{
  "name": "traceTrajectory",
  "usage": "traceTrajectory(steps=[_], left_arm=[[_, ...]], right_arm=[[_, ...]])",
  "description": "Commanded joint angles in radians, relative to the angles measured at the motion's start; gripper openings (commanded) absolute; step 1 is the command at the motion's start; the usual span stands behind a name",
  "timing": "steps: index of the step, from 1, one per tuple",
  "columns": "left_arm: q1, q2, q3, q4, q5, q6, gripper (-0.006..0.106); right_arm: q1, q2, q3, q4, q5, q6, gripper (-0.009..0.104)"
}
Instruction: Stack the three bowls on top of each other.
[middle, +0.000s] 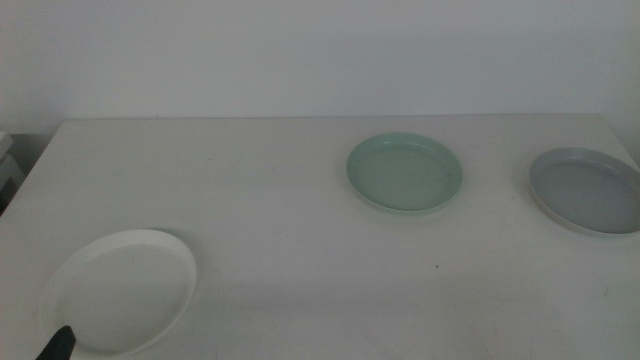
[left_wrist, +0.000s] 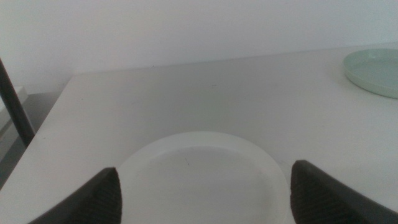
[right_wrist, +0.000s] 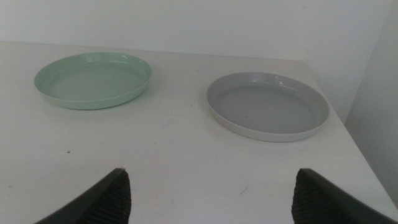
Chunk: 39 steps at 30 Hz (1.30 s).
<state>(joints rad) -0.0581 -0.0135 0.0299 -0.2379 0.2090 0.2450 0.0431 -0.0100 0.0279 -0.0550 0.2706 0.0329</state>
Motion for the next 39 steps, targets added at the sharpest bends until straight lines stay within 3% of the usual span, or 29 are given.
traceTrajectory(steps=[1,10,24,39], left_arm=[[-0.001,-0.013,-0.003,-0.018,-0.076,-0.006,0.094],[-0.001,-0.013,-0.003,-0.018,-0.076,-0.006,0.094],[-0.001,-0.013,-0.003,-0.018,-0.076,-0.006,0.094],[-0.001,-0.013,-0.003,-0.018,-0.076,-0.006,0.094]], right_arm=[[0.002,-0.025,-0.033,0.003,-0.071,-0.002,0.066],[0.002,0.068,-0.172,0.002,-0.049,0.053,0.066],[0.002,0.475,-0.487,-0.002,0.033,0.051,0.066],[0.002,0.924,-1.055,-0.011,0.509,0.058,0.066]])
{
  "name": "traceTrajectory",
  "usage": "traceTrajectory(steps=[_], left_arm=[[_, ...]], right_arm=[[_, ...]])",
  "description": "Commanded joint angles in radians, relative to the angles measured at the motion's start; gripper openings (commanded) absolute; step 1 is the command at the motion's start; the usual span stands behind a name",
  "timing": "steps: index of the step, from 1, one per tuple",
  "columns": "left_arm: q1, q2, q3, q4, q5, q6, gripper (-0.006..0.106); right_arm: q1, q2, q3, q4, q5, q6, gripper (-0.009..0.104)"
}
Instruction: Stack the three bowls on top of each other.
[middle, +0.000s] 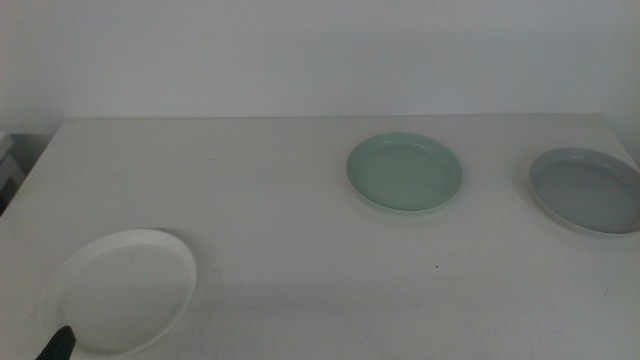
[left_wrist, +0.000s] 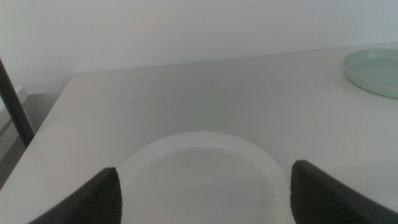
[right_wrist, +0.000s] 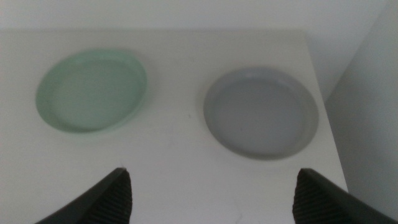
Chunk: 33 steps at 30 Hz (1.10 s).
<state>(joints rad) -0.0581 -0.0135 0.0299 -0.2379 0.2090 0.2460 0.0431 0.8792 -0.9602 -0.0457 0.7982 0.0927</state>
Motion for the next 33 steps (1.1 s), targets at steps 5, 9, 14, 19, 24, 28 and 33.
traceTrajectory(steps=[5,9,14,19,24,28,33], left_arm=[[-0.001,-0.013,-0.003,-0.018,-0.076,-0.007,0.094],[-0.001,-0.013,-0.003,-0.018,-0.076,-0.007,0.094],[-0.001,-0.013,-0.003,-0.018,-0.076,-0.007,0.094],[-0.001,-0.013,-0.003,-0.018,-0.076,-0.007,0.094],[-0.001,-0.013,-0.003,-0.018,-0.076,-0.007,0.094],[-0.001,-0.013,-0.003,-0.018,-0.076,-0.007,0.094],[-0.001,-0.013,-0.003,-0.018,-0.076,-0.007,0.094]], right_arm=[[0.001,0.204,-0.203,-0.088,0.056,-0.024,0.066],[-0.022,0.302,-0.285,-0.112,0.045,-0.041,0.066],[-0.118,0.413,-0.358,-0.038,0.047,-0.054,0.066],[-0.205,0.511,-0.396,-0.002,0.050,-0.054,0.066],[-0.283,0.602,-0.419,0.029,0.047,-0.054,0.066],[-0.333,0.705,-0.495,0.038,0.050,-0.054,0.066],[-0.359,0.843,-0.611,0.032,0.065,-0.054,0.066]])
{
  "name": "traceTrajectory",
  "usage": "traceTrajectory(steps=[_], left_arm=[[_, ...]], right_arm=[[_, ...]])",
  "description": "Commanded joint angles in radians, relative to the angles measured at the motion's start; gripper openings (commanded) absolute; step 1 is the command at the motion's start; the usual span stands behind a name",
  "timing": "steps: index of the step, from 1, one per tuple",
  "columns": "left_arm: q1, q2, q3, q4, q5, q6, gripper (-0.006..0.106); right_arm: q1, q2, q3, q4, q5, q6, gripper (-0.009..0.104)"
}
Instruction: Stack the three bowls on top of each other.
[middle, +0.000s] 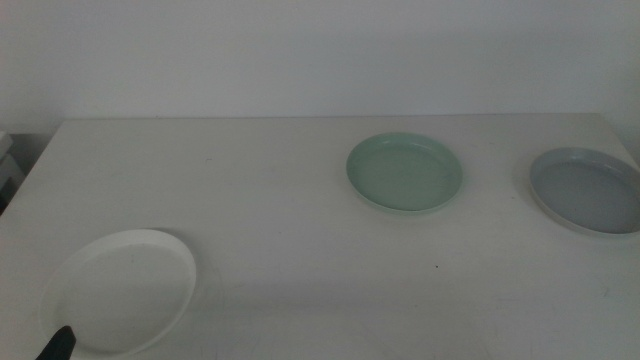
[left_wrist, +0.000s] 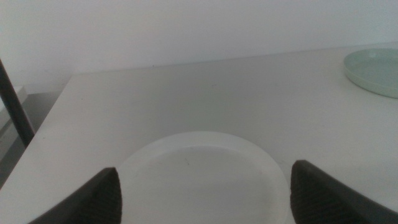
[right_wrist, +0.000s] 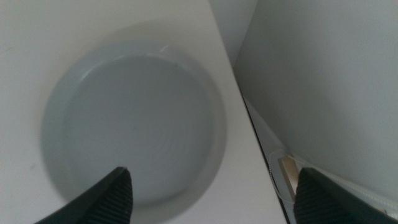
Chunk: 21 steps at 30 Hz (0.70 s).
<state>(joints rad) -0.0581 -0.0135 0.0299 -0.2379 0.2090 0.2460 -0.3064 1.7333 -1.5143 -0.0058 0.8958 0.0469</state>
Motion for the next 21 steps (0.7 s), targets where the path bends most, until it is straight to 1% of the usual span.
traceTrajectory(steps=[1,7,12,17,21], left_arm=[[-0.001,-0.013,-0.003,-0.018,-0.076,-0.007,0.094],[-0.001,-0.013,-0.003,-0.018,-0.076,-0.007,0.094],[-0.001,-0.013,-0.003,-0.018,-0.076,-0.007,0.094],[-0.001,-0.013,-0.003,-0.018,-0.076,-0.007,0.094],[-0.001,-0.013,-0.003,-0.018,-0.076,-0.007,0.094]], right_arm=[[-0.013,0.018,-0.079,-0.011,-0.034,-0.009,0.066],[-0.029,0.192,-0.223,-0.006,-0.022,-0.014,0.065],[-0.029,0.303,-0.313,-0.005,-0.021,-0.016,0.061],[-0.029,0.373,-0.330,-0.006,-0.031,-0.031,0.057],[-0.029,0.415,-0.330,-0.010,-0.033,-0.059,0.056]])
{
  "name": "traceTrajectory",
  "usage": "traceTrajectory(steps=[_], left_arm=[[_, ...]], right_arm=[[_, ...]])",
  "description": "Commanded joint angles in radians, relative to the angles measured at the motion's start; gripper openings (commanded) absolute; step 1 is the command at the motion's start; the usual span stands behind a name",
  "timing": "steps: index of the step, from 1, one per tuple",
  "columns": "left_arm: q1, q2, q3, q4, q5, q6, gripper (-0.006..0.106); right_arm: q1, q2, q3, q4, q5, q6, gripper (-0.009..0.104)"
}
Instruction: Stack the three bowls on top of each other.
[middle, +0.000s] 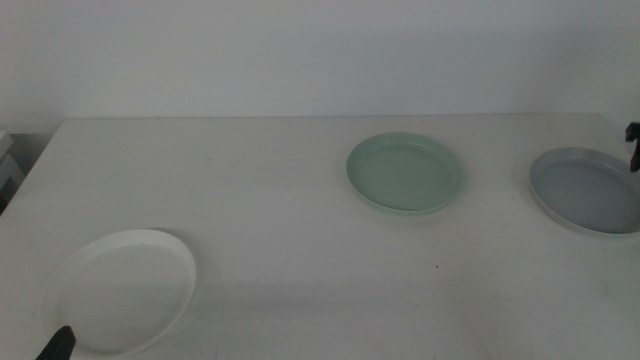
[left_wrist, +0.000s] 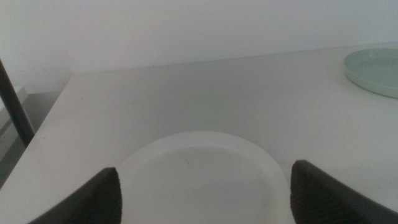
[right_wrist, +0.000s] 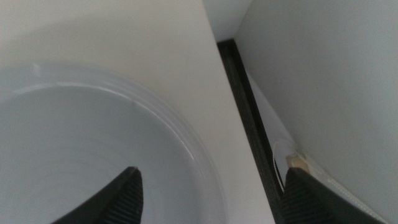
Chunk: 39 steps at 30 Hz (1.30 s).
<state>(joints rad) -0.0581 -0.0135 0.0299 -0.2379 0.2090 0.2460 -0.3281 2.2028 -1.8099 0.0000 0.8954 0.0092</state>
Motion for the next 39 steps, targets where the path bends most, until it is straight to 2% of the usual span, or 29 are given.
traceTrajectory(steps=[1,9,14,18,24,25,31,35,39], left_arm=[[-0.001,-0.013,-0.003,-0.018,-0.076,-0.007,0.094],[-0.001,-0.013,-0.003,-0.018,-0.076,-0.007,0.094],[-0.001,-0.013,-0.003,-0.018,-0.076,-0.007,0.094],[-0.001,-0.013,-0.003,-0.018,-0.076,-0.007,0.094],[-0.001,-0.013,-0.003,-0.018,-0.076,-0.007,0.094],[-0.001,-0.013,-0.003,-0.018,-0.076,-0.007,0.094],[-0.001,-0.013,-0.003,-0.018,-0.076,-0.007,0.094],[-0.001,-0.013,-0.003,-0.018,-0.076,-0.007,0.094],[-0.001,-0.013,-0.003,-0.018,-0.076,-0.007,0.094]], right_arm=[[-0.008,-0.044,-0.035,-0.016,-0.035,-0.023,0.056],[-0.008,0.004,-0.035,-0.012,-0.047,-0.023,0.055],[-0.008,0.014,-0.035,-0.012,-0.048,-0.023,0.049],[-0.008,0.014,-0.035,-0.012,-0.048,-0.023,0.035],[-0.008,0.014,-0.035,-0.012,-0.011,-0.034,0.007],[-0.008,0.011,-0.035,-0.014,0.007,-0.050,-0.001],[-0.008,-0.080,-0.017,0.013,0.038,-0.048,-0.001],[-0.008,-0.245,0.128,0.048,-0.050,-0.048,-0.001],[-0.006,-0.430,0.303,0.140,-0.131,-0.050,-0.001]])
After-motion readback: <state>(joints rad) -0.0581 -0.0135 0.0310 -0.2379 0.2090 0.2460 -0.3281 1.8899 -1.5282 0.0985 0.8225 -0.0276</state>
